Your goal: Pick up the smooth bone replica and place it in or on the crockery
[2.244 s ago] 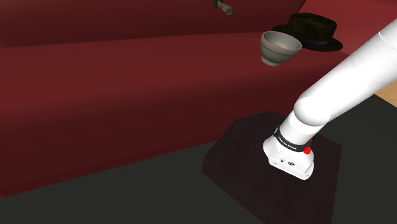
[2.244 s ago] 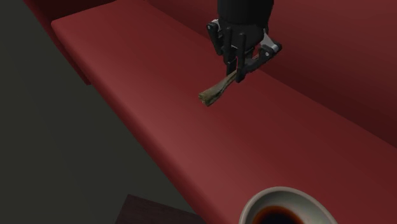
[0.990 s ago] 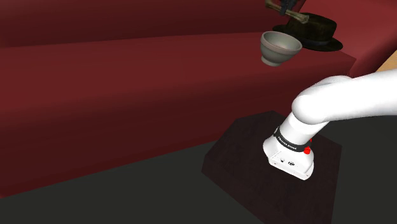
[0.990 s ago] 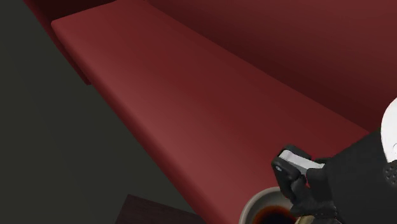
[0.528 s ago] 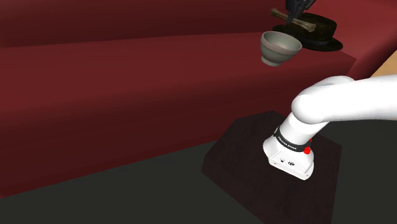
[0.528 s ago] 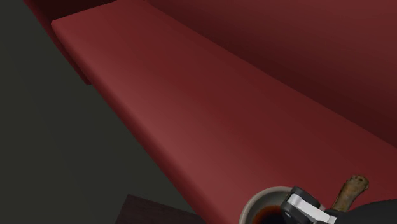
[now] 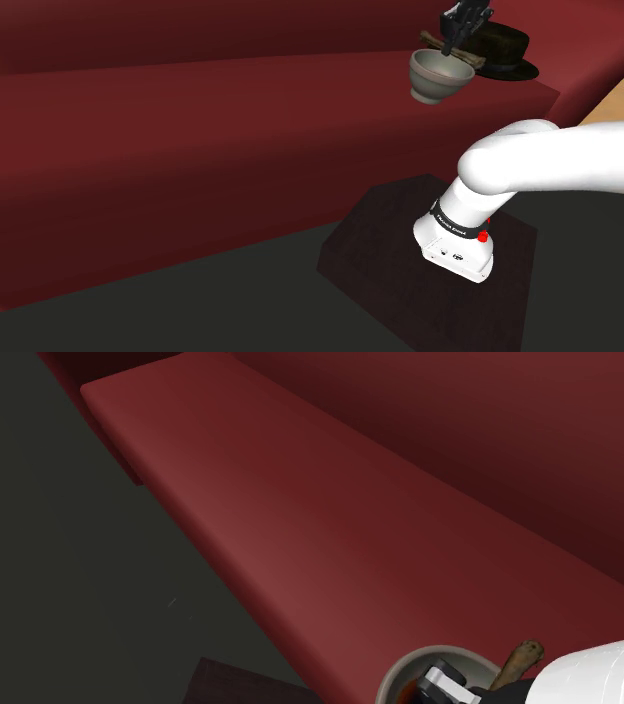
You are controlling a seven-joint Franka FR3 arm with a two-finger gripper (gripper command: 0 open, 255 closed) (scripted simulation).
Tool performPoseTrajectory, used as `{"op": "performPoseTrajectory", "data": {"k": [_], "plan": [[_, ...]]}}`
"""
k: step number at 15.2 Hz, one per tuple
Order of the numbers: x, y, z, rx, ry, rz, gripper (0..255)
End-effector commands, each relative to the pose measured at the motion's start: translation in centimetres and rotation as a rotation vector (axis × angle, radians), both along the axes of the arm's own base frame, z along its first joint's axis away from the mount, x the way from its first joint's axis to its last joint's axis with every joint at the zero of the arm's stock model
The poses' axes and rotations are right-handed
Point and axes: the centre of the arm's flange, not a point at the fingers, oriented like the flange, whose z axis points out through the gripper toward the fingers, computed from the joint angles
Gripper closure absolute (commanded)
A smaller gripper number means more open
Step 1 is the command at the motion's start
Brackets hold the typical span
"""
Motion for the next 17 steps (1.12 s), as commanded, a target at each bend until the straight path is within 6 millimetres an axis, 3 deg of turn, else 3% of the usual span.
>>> {"op": "performPoseTrajectory", "data": {"k": [1,9,10,15,17], "plan": [[0.1,-0.1,-1.3,0.0,0.0,0.0,255],[0.1,-0.1,-1.3,0.0,0.0,0.0,255],[0.1,-0.1,-1.3,0.0,0.0,0.0,0],[0.1,-0.1,-1.3,0.0,0.0,0.0,0],[0.0,0.1,1.3,0.0,0.0,0.0,0]]}}
